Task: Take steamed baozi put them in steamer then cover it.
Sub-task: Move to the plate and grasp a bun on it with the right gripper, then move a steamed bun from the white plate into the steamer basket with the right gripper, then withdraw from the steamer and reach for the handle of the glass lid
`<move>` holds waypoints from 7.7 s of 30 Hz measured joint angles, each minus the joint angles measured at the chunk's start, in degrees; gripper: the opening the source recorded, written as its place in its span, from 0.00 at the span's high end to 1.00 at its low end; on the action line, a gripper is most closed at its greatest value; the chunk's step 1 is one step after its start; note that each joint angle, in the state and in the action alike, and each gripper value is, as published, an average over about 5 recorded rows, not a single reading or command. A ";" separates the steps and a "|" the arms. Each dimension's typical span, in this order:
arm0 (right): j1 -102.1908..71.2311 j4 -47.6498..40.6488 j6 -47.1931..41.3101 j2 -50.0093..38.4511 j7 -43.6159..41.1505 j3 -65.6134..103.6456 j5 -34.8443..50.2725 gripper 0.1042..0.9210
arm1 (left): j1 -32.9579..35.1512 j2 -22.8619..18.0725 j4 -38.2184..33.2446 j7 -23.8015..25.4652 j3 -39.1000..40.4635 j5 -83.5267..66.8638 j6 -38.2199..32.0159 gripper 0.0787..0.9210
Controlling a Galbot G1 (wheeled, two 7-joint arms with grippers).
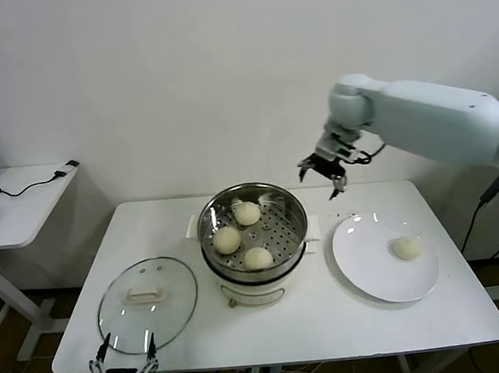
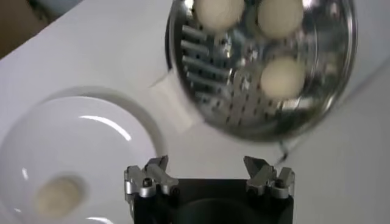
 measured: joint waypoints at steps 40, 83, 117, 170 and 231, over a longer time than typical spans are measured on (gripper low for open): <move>-35.36 -29.05 -9.53 -5.62 0.31 30.11 -18.19 0.12 | -0.68 -1.65 0.00 0.54 0.01 1.47 1.46 0.12; -26.61 -31.80 -9.04 -0.38 -0.94 23.70 -6.56 0.28 | -0.39 -1.08 0.37 0.27 0.44 1.19 1.15 0.12; 2.23 -14.57 -24.91 23.00 4.78 -18.29 39.50 0.28 | -2.11 -0.50 1.08 0.12 3.15 0.09 0.03 0.12; 0.07 -1.95 -9.30 4.55 20.59 -10.00 46.25 0.12 | -3.29 -0.62 -0.61 -0.19 3.69 1.98 1.03 0.12; -112.41 23.72 -5.63 1.91 52.92 109.03 26.33 0.12 | -22.74 0.36 19.24 -8.07 -0.80 84.79 2.03 0.12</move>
